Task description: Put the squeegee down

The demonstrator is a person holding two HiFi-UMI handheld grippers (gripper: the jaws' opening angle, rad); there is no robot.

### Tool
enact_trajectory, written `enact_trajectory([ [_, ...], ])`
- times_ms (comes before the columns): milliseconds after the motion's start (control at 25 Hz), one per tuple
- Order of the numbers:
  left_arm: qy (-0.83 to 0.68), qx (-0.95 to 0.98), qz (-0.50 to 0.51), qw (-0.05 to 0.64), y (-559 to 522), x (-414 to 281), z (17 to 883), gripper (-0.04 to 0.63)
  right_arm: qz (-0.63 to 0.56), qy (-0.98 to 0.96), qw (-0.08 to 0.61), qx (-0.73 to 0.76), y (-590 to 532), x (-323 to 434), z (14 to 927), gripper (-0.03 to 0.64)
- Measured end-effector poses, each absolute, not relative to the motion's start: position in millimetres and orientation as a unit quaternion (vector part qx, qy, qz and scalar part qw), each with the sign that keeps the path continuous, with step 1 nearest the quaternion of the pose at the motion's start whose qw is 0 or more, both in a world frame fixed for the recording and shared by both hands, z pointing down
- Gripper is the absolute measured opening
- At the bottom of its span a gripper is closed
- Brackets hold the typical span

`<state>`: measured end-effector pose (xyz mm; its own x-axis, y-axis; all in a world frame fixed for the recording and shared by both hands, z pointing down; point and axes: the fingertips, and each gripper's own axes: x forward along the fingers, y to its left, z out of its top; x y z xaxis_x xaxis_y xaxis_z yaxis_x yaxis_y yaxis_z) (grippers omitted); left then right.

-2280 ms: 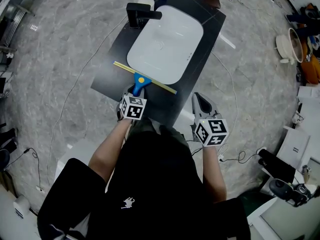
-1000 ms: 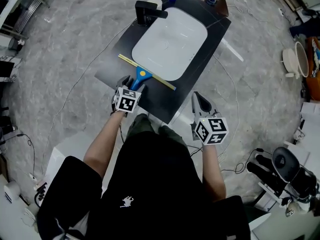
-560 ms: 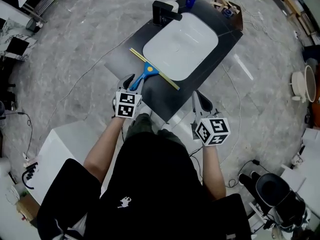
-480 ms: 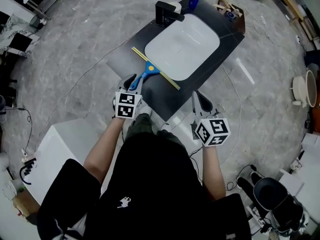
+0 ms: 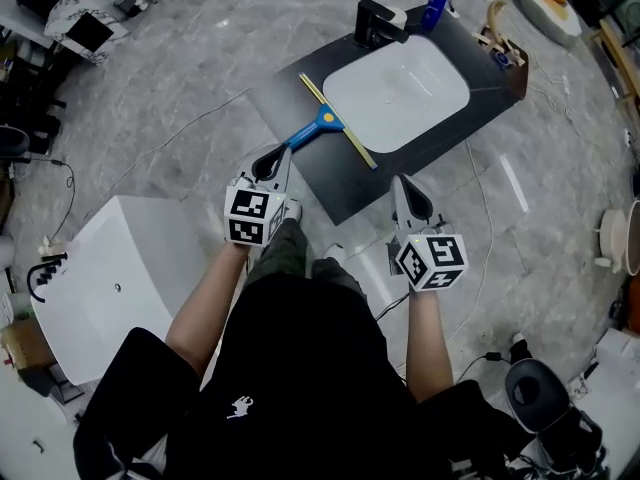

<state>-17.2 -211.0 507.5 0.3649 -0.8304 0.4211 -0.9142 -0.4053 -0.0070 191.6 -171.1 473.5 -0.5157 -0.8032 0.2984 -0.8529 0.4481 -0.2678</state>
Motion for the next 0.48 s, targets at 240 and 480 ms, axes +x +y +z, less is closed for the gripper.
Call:
enact_trajectory([
  [240,-0.554,0.809,0.169,0.105,-186,-32,477,0.003,0.191,-0.863,0.053,0.465,-165,175,462,0.002],
  [480,-0.543,0.824,0.143,0.077,-169,-38,448,0.003,0.175,-0.865,0.039,0.469,-156,163,440,0.002],
])
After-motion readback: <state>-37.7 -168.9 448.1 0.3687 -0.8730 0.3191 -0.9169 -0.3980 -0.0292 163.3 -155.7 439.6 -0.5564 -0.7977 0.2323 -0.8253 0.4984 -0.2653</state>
